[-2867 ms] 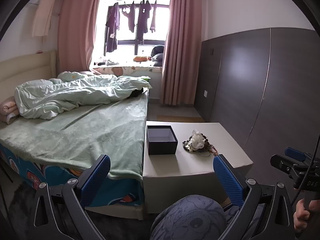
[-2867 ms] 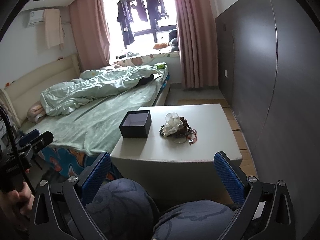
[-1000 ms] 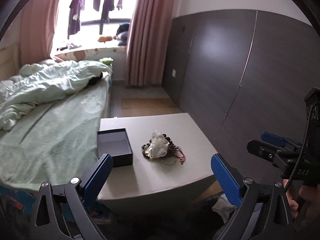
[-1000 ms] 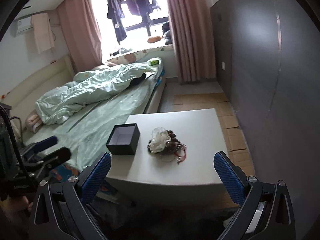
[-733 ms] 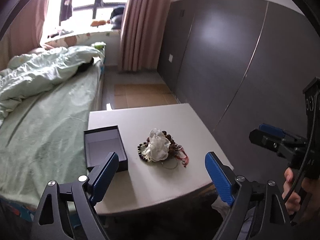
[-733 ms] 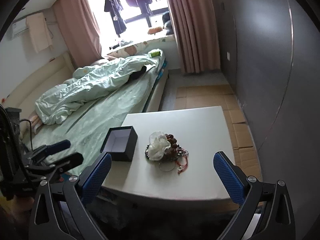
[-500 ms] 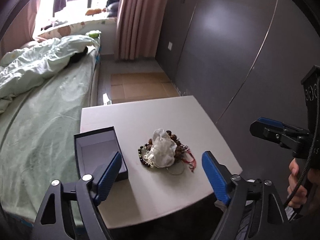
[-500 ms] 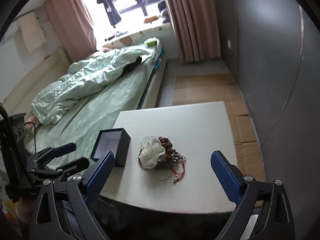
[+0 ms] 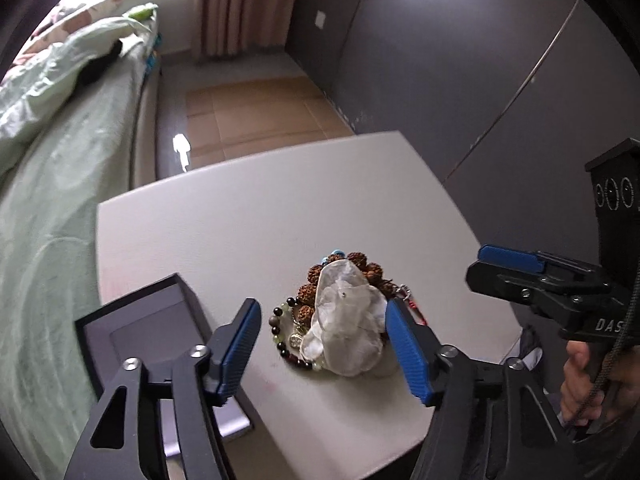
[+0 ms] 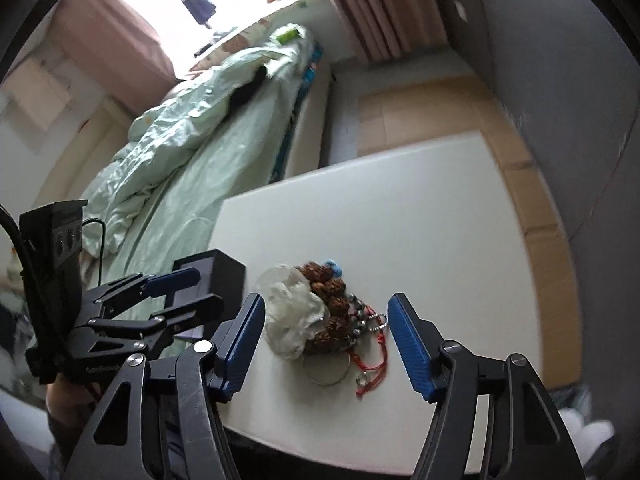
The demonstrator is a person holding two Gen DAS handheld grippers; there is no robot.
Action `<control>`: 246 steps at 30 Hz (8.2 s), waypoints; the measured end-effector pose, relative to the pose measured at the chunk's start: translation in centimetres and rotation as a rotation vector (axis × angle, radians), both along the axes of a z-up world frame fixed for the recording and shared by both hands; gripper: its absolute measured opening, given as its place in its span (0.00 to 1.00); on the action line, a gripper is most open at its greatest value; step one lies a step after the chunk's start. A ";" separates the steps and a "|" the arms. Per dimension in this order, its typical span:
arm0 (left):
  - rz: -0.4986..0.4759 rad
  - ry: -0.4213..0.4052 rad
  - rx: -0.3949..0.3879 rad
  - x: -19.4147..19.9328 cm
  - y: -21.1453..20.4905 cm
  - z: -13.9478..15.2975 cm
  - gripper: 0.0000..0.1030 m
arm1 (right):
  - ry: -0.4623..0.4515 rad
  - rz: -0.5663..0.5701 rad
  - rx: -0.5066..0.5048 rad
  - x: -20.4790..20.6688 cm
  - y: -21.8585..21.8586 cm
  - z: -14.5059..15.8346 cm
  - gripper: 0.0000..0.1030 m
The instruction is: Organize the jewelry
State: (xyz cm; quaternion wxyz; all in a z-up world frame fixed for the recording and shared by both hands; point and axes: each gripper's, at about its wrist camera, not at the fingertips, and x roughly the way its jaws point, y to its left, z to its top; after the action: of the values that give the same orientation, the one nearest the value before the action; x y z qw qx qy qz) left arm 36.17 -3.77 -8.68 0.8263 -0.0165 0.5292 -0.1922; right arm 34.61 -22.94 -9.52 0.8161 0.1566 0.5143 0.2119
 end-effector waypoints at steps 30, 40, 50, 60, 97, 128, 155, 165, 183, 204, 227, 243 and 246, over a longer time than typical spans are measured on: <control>-0.001 -0.114 -0.144 -0.7 1.4 2.4 0.00 | 0.191 -0.026 0.046 4.1 2.4 -7.2 0.37; 0.068 -0.167 -0.166 -2.5 4.4 4.5 0.00 | 0.213 -0.006 -0.030 3.6 4.1 -7.4 0.20; 0.185 -0.194 -0.173 -4.9 8.8 4.8 0.00 | 0.073 0.060 0.044 1.3 5.3 -3.2 0.19; 0.277 -0.162 -0.161 -5.4 12.0 3.2 0.01 | -0.054 0.101 0.099 0.1 7.0 0.5 0.19; 0.448 -0.187 -0.158 -7.2 15.9 3.0 0.78 | -0.106 0.230 0.249 -0.5 14.2 1.9 0.38; 0.100 -0.053 -0.030 -1.3 1.6 1.6 0.53 | 0.153 -0.034 0.013 1.1 1.1 -5.3 0.39; 0.102 -0.004 -0.079 1.9 0.4 -2.1 0.44 | 0.223 -0.060 -0.020 2.3 3.2 -8.8 0.10; 0.099 0.033 -0.055 3.6 -1.8 -3.8 0.36 | 0.131 -0.052 0.079 1.4 2.3 -5.6 0.10; 0.096 0.090 -0.013 4.3 -3.2 -6.5 0.11 | 0.070 -0.097 0.163 1.2 0.0 -3.4 0.10; 0.159 -0.114 -0.130 -0.7 2.1 3.9 0.10 | -0.033 -0.056 0.258 0.5 1.7 -0.2 0.10; 0.341 -0.133 -0.137 -4.5 11.1 4.8 0.11 | -0.094 0.022 0.291 -1.9 8.1 3.8 0.10; 0.451 -0.137 -0.170 -4.6 15.6 4.5 0.63 | -0.077 0.069 0.301 -2.2 13.2 3.4 0.10; 0.465 -0.140 -0.179 -4.7 16.1 4.6 0.63 | -0.073 0.070 0.297 -2.2 14.1 3.1 0.10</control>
State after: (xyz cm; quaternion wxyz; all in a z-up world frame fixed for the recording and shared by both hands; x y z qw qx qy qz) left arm 31.51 12.38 -4.08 0.8782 -0.1974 0.4335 -0.0439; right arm 32.42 -8.87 -6.44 0.7941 0.2498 0.4525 0.3197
